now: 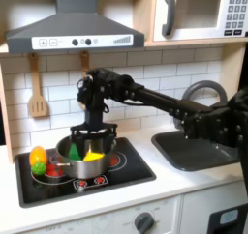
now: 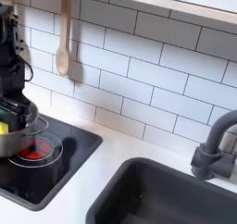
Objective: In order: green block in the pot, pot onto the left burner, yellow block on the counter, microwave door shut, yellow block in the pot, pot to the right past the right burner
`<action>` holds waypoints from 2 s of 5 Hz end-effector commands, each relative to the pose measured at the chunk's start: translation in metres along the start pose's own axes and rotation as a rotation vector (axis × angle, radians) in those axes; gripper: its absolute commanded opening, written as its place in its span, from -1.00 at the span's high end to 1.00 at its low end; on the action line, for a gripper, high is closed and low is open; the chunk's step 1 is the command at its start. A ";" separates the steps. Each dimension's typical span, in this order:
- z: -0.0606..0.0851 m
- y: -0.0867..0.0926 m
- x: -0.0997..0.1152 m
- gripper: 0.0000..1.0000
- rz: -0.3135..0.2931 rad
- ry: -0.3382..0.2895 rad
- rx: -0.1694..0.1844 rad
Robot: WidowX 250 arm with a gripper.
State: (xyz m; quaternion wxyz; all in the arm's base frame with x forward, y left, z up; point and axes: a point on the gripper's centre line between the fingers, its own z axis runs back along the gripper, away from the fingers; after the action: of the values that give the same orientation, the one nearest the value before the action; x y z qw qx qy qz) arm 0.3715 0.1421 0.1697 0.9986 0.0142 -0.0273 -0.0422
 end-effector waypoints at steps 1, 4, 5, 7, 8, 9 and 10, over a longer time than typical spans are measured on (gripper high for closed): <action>-0.001 -0.027 0.001 -1.00 -0.045 -0.002 -0.010; 0.002 -0.073 -0.005 -1.00 -0.088 0.005 -0.019; 0.005 -0.093 -0.008 -1.00 -0.106 0.007 -0.020; 0.006 -0.109 -0.010 -1.00 -0.112 0.014 -0.020; 0.005 -0.111 -0.009 -1.00 -0.107 0.014 -0.022; 0.009 -0.111 -0.008 -1.00 -0.103 0.010 -0.015; 0.015 -0.113 -0.008 -1.00 -0.113 0.012 -0.008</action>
State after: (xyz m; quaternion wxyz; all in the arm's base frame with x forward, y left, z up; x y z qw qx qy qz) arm 0.3523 0.0274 0.1763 0.9950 0.0085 -0.0133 -0.0991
